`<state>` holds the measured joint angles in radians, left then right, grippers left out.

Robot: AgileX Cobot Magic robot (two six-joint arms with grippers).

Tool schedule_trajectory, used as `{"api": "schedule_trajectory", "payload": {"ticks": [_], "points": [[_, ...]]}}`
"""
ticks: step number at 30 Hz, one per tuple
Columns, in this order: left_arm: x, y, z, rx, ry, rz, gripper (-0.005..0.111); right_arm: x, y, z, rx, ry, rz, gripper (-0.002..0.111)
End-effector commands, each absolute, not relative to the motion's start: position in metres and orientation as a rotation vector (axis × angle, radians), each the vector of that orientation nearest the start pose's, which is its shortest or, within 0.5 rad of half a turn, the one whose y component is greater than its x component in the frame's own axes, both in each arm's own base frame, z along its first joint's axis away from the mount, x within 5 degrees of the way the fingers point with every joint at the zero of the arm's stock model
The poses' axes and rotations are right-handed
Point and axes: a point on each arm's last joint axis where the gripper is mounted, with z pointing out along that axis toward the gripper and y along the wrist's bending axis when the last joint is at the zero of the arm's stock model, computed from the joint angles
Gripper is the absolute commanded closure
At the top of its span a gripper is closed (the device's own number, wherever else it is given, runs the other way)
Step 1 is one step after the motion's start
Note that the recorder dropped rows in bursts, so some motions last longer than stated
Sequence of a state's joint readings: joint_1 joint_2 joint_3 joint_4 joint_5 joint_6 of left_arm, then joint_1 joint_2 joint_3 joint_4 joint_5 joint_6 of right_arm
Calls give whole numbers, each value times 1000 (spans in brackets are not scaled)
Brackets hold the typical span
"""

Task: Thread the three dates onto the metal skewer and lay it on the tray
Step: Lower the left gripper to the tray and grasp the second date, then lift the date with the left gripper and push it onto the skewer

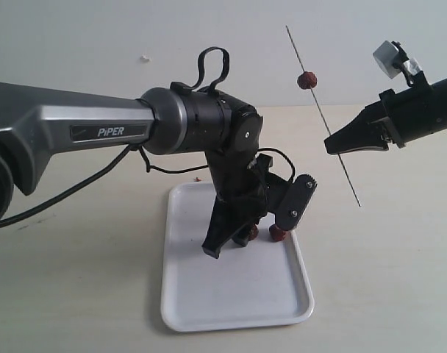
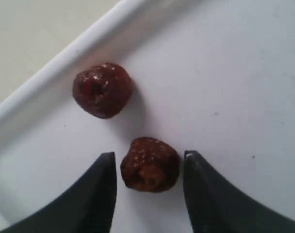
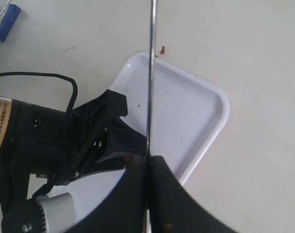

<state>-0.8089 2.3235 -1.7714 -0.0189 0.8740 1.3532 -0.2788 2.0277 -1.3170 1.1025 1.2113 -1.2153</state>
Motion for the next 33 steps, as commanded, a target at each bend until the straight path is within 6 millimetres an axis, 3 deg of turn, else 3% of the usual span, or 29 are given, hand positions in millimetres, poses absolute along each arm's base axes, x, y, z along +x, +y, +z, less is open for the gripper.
{"api": "schedule_trajectory", "payload": {"ticks": [1, 25, 33], "points": [[327, -346, 118, -2964, -1594, -79, 74, 385, -32, 183, -434, 2357, 1156, 108], [328, -347, 119, -2890, -1763, -66, 76, 385, -32, 183, -439, 2357, 1154, 108], [335, -340, 140, -2783, -2026, 72, 76, 384, -38, 175, -480, 2430, 1032, 108]]}}
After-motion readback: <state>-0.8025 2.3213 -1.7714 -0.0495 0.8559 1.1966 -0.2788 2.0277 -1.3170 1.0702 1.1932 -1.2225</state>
